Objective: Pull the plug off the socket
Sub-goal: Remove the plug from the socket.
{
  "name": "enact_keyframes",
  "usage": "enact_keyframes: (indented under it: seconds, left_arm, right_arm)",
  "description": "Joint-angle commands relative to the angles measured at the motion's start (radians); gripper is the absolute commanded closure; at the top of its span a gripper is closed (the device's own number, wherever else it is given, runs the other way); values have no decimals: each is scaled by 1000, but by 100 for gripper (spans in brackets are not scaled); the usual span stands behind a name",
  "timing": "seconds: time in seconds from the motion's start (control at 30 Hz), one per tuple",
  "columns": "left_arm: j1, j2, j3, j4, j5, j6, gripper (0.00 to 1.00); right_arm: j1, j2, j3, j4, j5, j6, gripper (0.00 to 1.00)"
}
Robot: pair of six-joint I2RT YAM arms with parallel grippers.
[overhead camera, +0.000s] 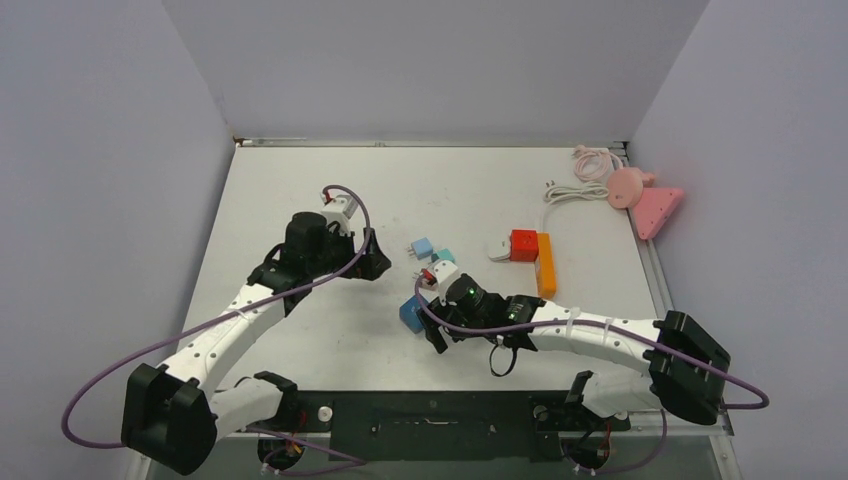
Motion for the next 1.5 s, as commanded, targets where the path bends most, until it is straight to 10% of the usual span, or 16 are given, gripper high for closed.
enact_keyframes:
  seconds: [0.0, 0.23, 0.8, 1.47]
  left_arm:
    - [-2, 30, 23, 14, 66, 21, 4]
    - [-2, 38, 26, 16, 94, 21, 4]
    - [-21, 5, 48, 40, 106, 145, 4]
    - [-189, 59, 88, 21, 79, 460, 4]
  right_arm:
    - [-1, 3, -41, 137, -52, -2, 18]
    - [0, 58, -104, 285, -13, -5, 30]
    - [-10, 99, -119, 491, 122, -57, 93]
    - [-194, 163, -130, 839, -209, -43, 95]
